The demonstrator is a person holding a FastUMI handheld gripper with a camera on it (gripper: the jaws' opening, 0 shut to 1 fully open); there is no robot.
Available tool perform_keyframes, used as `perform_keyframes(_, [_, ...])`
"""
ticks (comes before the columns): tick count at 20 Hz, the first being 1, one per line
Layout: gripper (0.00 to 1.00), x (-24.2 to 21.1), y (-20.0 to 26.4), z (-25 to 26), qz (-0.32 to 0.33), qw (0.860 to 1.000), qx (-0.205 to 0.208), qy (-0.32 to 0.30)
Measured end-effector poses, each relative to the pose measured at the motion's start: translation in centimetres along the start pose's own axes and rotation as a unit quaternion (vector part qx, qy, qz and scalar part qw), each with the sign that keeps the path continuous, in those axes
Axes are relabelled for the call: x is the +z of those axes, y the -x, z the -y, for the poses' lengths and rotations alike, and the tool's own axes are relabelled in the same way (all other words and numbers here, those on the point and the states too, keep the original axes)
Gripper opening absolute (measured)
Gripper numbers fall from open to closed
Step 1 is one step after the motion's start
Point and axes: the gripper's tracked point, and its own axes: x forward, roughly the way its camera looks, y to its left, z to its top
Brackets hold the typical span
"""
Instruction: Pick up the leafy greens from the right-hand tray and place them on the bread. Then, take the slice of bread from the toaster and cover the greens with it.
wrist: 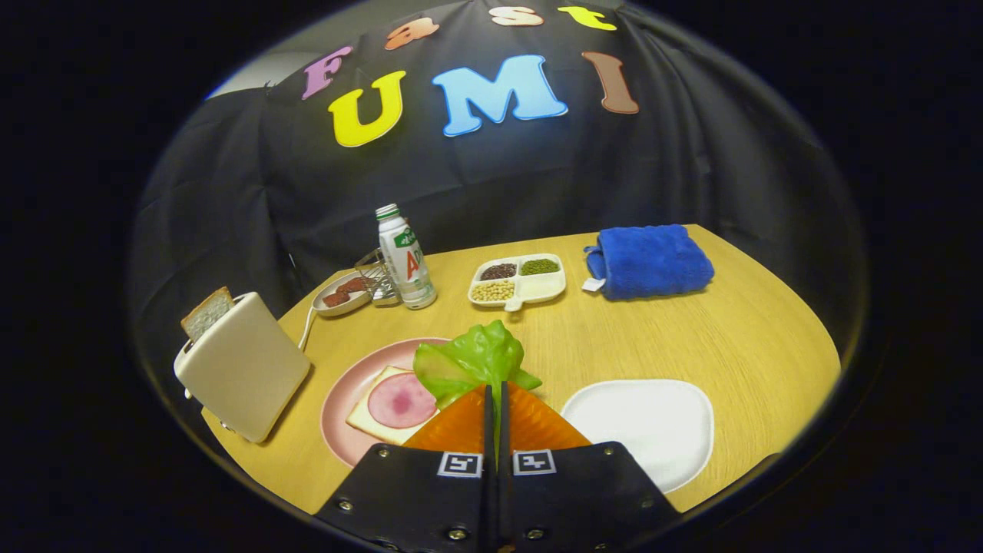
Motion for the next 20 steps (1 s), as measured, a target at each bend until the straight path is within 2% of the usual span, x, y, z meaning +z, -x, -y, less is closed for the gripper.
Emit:
perform_keyframes(10, [0.00, -2.3, -4.4, -7.6, -0.026, 0.999, 0.028, 0.034])
perform_keyframes(18, [0.01, -4.1, -6.0, -8.9, -0.043, 0.998, 0.020, 0.040])
perform_keyframes(20, [0.00, -4.1, -5.8, -9.5, -0.043, 0.998, 0.030, 0.032])
